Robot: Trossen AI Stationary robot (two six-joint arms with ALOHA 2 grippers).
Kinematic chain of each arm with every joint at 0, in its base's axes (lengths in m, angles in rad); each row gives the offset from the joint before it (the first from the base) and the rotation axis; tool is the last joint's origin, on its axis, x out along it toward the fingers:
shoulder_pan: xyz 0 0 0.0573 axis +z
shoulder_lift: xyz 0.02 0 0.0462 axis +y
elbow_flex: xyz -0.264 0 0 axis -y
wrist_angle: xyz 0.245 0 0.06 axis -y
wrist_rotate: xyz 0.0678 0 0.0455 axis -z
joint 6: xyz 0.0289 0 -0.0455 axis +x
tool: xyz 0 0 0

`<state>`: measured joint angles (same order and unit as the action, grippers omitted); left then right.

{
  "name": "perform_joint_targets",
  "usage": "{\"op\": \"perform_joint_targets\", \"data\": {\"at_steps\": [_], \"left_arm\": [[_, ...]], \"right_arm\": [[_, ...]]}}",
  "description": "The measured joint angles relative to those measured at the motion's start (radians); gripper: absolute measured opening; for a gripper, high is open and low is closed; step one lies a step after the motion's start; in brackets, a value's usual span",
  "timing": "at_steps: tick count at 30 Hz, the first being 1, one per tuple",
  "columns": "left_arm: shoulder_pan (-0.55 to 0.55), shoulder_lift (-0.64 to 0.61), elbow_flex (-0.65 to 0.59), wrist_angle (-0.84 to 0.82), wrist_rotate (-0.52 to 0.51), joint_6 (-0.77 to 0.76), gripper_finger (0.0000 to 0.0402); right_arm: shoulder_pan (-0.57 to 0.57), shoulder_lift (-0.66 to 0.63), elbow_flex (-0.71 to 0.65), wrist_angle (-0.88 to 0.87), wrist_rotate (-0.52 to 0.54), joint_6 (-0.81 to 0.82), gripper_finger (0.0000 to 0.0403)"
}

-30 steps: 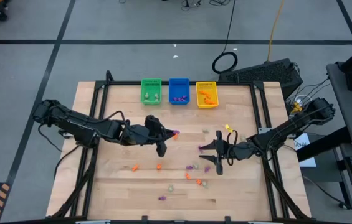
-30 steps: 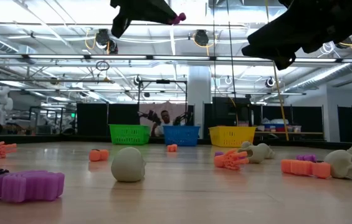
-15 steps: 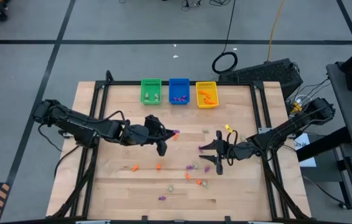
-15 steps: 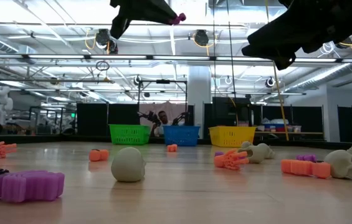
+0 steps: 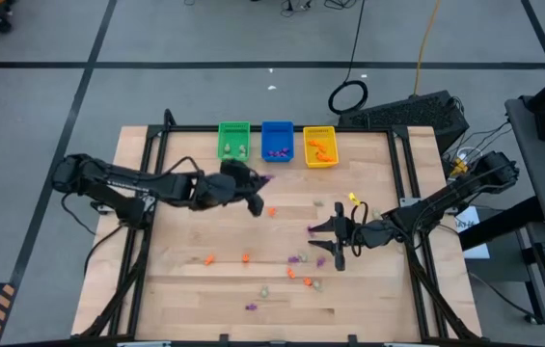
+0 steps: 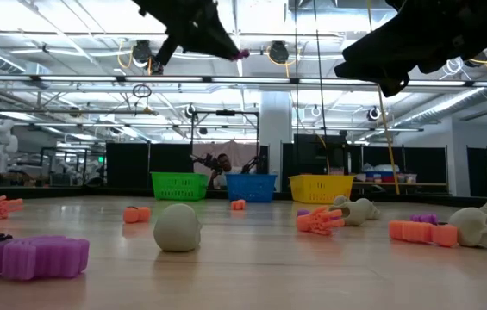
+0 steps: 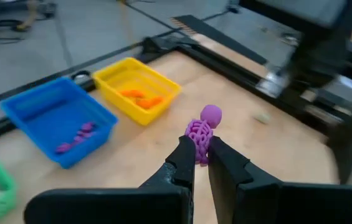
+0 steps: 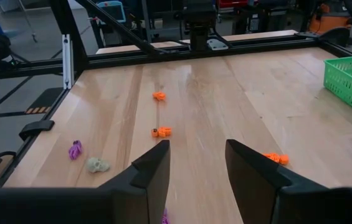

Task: Sort Halloween decoration
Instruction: Put the purple skeleton toy into the blue bin

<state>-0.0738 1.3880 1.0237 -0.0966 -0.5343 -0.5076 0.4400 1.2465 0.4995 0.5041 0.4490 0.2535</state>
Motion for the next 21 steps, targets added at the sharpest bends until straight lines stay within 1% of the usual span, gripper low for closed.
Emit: {"op": "perform_joint_targets", "data": {"at_steps": [6, 8, 11, 14, 21], "left_arm": [[0.14, 0.0, 0.0, 0.008, 0.002, 0.06, 0.0025], [0.187, 0.0, 0.0, 0.011, 0.023, 0.077, 0.0025], [0.258, 0.005, 0.0, 0.031, 0.099, 0.116, 0.0025], [0.321, 0.039, 0.0, 0.094, 0.185, 0.189, 0.0025], [0.437, 0.2, 0.0, 0.31, 0.306, 0.285, 0.0025]], "right_arm": [[0.0, 0.0, 0.0, 0.0, 0.0, 0.0, 0.0144], [0.0, 0.0, 0.0, -0.004, 0.0, 0.0, 0.0144], [0.0, 0.0, 0.0, -0.009, 0.0, 0.0, 0.0144], [0.0, 0.0, 0.0, -0.008, 0.0, 0.0, 0.0144], [0.0, 0.0, 0.0, -0.008, 0.0, 0.0, 0.0144]]}}
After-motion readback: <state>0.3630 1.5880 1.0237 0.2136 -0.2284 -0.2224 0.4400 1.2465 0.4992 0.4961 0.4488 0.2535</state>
